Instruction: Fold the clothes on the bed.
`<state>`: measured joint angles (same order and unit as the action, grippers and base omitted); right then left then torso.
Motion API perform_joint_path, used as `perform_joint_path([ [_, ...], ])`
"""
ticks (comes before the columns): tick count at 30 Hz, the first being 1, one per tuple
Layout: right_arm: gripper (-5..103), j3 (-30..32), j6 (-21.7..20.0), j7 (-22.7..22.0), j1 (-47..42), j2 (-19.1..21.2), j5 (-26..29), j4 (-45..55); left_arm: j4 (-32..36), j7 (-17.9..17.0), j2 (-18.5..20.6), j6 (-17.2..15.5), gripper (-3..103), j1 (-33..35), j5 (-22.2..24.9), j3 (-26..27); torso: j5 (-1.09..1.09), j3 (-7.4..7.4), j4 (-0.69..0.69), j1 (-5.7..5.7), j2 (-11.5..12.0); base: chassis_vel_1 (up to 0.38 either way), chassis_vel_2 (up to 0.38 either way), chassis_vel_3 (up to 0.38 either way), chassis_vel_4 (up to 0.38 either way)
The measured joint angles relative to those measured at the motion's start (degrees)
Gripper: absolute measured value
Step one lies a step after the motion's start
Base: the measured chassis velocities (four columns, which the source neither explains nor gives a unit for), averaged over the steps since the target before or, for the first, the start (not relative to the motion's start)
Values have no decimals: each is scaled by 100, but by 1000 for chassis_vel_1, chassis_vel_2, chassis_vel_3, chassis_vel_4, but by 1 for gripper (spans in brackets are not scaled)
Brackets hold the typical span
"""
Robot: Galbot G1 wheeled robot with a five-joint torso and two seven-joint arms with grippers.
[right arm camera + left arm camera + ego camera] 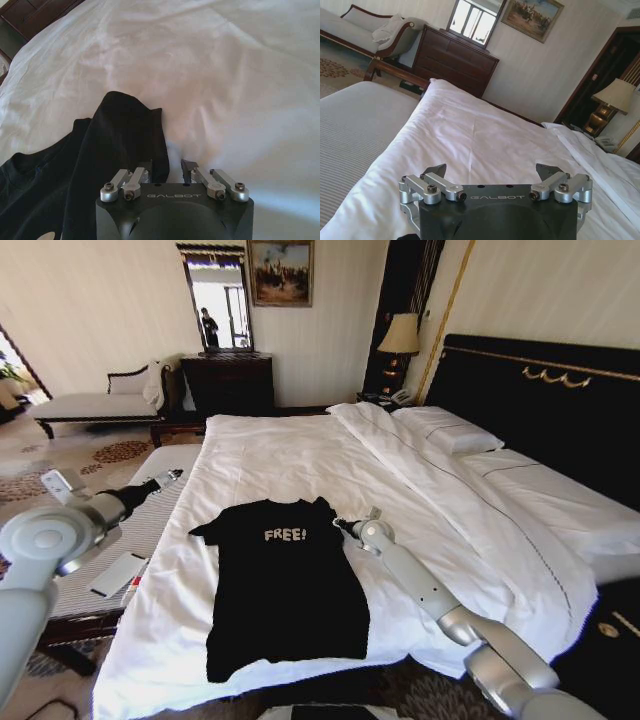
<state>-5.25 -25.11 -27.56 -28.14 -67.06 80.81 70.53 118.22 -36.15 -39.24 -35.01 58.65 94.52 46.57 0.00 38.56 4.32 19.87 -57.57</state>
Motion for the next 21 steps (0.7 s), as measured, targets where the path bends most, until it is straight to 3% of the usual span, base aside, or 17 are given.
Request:
perform_joint_path([
  [1,32,-6,-1,-1,-9,3,-49,2,-6,26,0,15,100,20,-35,0,0,0,0,0,0,0,0,0,0],
  [4,16,-18,-2,-5,-41,39,-163,51,-14,76,-1,50,100,63,-98,10,0,0,-1,0,0,0,0,0,0],
  [7,10,-18,1,-6,-50,69,-180,88,-17,88,-5,55,100,72,-112,17,0,0,-1,0,0,0,0,0,0],
  [8,2,-8,35,-7,-61,128,-206,165,-22,101,-11,69,100,87,-134,26,0,0,0,0,0,0,0,0,0],
  [21,0,84,107,-57,-99,422,-382,521,-3,171,-68,110,100,143,-257,42,0,0,0,0,0,0,0,0,0],
])
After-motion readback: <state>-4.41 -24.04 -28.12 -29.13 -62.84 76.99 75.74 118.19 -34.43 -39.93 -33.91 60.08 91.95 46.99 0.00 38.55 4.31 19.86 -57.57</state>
